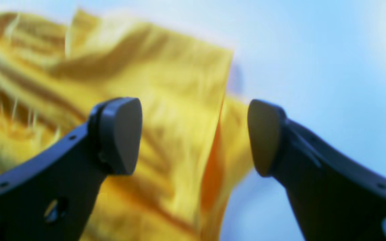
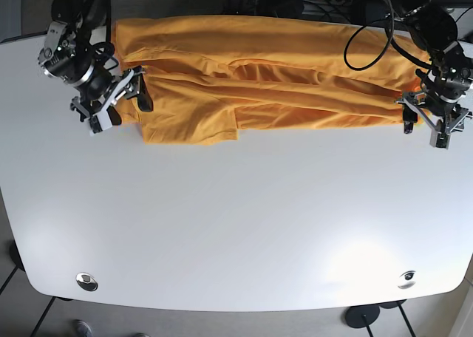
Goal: Fold the T-shirt properly
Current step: 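Lift the hem with both grippers and fold it over toward the collar, then lay the folded edge down and release with both grippers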
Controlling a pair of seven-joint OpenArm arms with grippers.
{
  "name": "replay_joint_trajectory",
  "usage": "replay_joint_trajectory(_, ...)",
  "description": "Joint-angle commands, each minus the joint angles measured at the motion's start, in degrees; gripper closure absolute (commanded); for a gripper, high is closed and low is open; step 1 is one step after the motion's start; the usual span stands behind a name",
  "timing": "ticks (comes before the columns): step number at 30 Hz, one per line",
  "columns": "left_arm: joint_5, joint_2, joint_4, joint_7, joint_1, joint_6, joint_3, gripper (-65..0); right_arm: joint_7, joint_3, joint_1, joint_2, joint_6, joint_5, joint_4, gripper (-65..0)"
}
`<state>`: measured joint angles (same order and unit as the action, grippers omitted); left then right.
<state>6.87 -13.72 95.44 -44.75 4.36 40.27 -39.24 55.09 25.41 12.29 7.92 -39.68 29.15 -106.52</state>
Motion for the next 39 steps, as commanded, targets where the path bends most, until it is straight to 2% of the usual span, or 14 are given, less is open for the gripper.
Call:
replay_joint_trajectory(1, 0.99, -1.01, -0.01, 0.58, -0.36, -0.27, 0.87, -40.3, -1.16, 0.22, -4.25, -0.41, -0.32, -2.11, 3.71, -47.4)
replay_joint_trajectory(4, 1.17, -0.92, -1.68, 0.58, -0.27, -0.27, 3.07, -40.3, -1.16, 0.22, -9.79, -0.58, -0.32, -5.01, 11.97, -47.4)
replay_joint_trajectory(10, 0.73, 1.1, -2.38, 0.58, 0.08, -0.27, 4.12, -40.1, -1.16, 0.13, -15.42, -0.67, -0.32, -4.84, 24.63, -47.2)
replay_joint_trajectory(12, 0.73, 1.1, -3.53, 0.58, 0.08, -0.27, 4.21, -40.1, -1.24, 0.13, -16.56, -1.99, -0.32, -5.01, 25.86, -46.1)
replay_joint_trajectory(13, 0.73, 1.01, -5.11, 0.66, 0.08, -0.27, 4.21, -40.1, -1.24, 0.13, -16.82, -2.78, -0.32, -5.28, 26.04, -43.0)
replay_joint_trajectory(15, -0.59, 1.01, -8.71, 0.93, -0.1, -0.27, 4.21, -40.1, -1.16, 0.04, -16.91, -3.48, -0.32, -5.28, 25.95, -28.7)
replay_joint_trajectory(18, -2.52, 1.01, -9.33, 0.93, -0.1, -0.27, 4.12, -40.1, -1.24, -4.18, -16.82, -3.22, -0.32, -4.93, 25.95, -9.7)
replay_joint_trajectory(20, -2.52, 1.01, -9.42, 1.02, -0.01, -0.27, 4.04, -40.1, -1.42, -5.41, -16.65, -3.31, -0.32, -4.93, 25.07, -1.7)
replay_joint_trajectory(31, -2.79, 1.1, -9.5, 1.02, 0.08, -0.27, 4.04, -40.1, -1.07, -5.32, -3.81, -3.57, -0.32, -4.84, -2.89, -1.9)
replay_joint_trajectory(36, -2.87, 1.01, -9.59, 1.02, 0.08, -0.27, 4.04, -40.1, -1.42, -5.23, 4.98, -3.92, -0.32, -4.84, -6.93, -1.9)
replay_joint_trajectory(39, -2.87, 1.01, -9.59, 1.02, 0.08, -0.27, 4.04, -40.1, -1.51, -1.98, 8.23, -4.89, -0.32, -4.84, -6.67, -1.9)
